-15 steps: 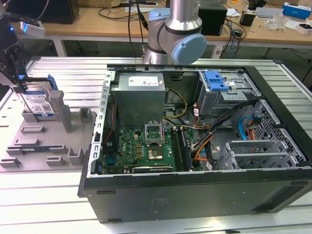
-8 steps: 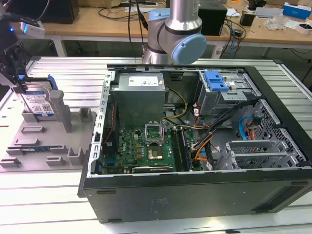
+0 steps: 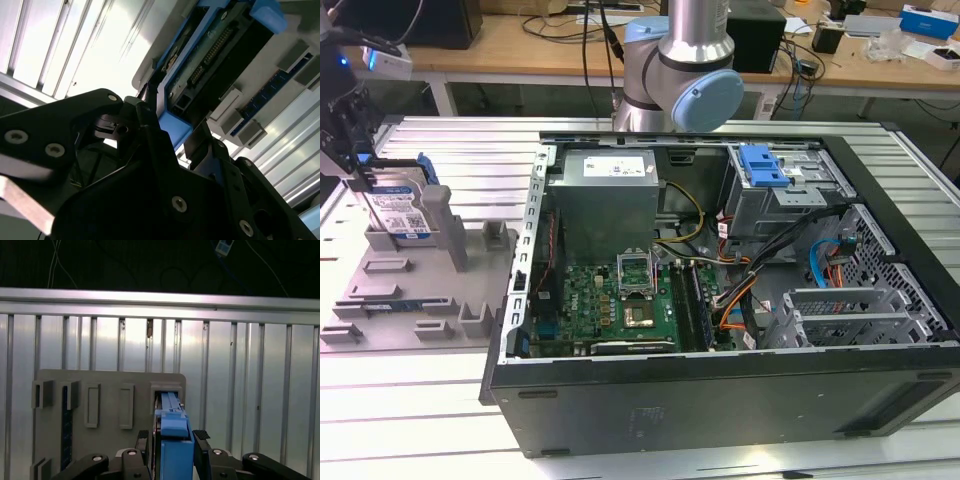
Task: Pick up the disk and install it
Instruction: 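Pick up the disk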
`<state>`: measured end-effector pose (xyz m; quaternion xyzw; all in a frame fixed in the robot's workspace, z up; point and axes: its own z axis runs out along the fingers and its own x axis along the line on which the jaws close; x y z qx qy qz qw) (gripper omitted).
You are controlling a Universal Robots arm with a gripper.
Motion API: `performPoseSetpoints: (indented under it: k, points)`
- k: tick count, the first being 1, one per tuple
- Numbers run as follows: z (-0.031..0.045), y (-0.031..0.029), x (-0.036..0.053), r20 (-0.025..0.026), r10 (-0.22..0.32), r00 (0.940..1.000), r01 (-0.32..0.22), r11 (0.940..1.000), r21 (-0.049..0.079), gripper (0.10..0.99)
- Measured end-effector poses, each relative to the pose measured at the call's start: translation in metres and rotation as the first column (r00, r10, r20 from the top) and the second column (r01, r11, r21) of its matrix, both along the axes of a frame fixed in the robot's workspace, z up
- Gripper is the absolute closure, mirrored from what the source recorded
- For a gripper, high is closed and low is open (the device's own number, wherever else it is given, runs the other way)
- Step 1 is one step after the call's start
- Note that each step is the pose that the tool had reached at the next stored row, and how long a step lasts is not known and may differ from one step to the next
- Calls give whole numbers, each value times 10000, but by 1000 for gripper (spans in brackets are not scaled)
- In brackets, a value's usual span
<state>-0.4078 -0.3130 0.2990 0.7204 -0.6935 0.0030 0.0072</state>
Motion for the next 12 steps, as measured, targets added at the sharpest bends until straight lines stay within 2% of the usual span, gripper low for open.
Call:
performPoseSetpoints:
  k: [12]
  points:
    - [-19, -5, -2, 0, 0, 10000, 0, 10000, 0, 627]
